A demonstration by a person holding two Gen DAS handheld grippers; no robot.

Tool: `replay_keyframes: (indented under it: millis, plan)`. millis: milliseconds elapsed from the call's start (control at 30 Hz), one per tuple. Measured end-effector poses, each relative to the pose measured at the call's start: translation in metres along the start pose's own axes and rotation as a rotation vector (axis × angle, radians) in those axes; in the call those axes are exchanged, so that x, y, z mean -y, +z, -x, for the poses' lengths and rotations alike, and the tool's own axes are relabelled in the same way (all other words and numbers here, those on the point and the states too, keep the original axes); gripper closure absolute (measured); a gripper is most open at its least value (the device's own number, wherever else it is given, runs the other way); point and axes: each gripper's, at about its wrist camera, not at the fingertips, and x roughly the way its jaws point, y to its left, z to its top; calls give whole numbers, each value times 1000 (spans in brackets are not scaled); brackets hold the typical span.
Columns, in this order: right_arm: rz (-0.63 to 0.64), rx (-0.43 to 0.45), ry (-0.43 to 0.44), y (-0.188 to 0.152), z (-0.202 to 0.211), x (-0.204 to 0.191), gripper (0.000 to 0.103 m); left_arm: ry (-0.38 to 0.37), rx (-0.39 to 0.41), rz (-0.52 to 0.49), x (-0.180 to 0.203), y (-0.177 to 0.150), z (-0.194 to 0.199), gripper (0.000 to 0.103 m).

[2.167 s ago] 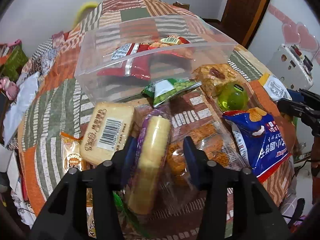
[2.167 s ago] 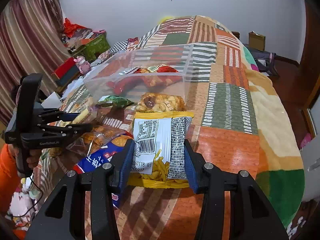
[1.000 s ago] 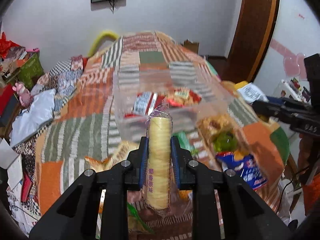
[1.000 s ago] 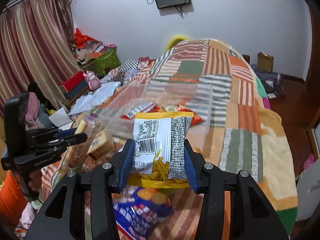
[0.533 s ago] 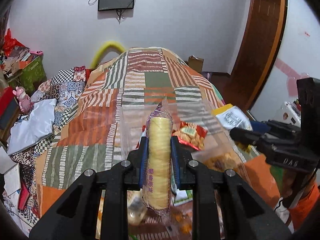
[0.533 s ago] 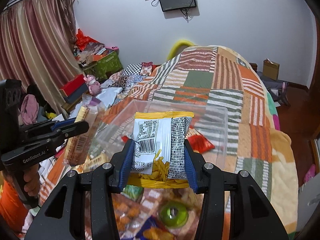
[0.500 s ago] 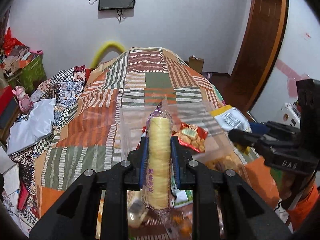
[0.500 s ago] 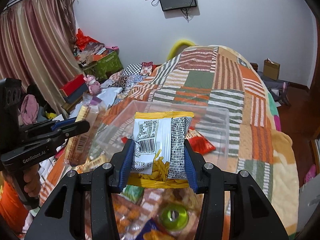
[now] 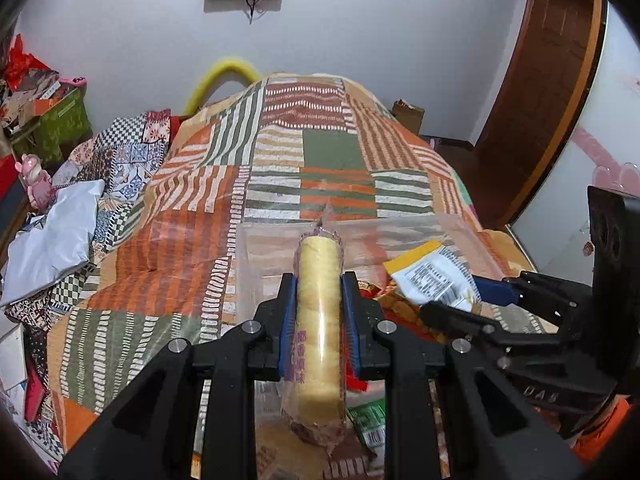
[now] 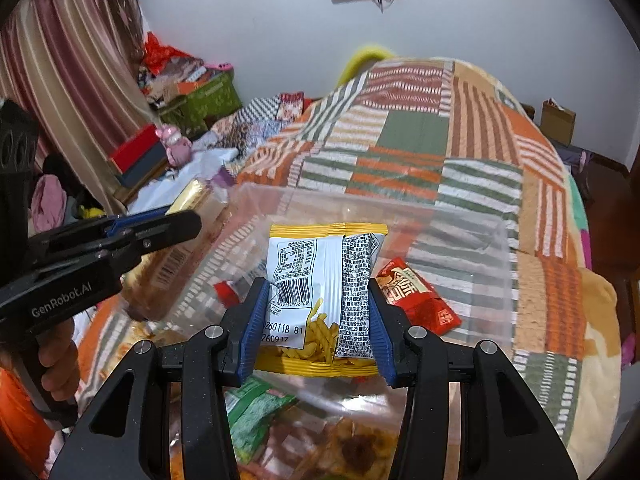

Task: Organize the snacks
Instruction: 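Open both tools to drop the roll and chip bag into the box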

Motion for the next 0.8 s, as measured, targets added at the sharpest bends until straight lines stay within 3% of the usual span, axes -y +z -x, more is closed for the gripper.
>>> replay_keyframes:
  millis: [300,567,800]
  plan:
    - [34,-81,-8,0,-29,-3,59,7,-71,-4,-3,-6,-32,81]
    - [54,-115,-20,-1,-40,-6,57,34,-76,-33,0,-11,-34,81]
    - [70,-94,-44,0,-29,-7,54,34,-79,-7,-4,-17,-23,65]
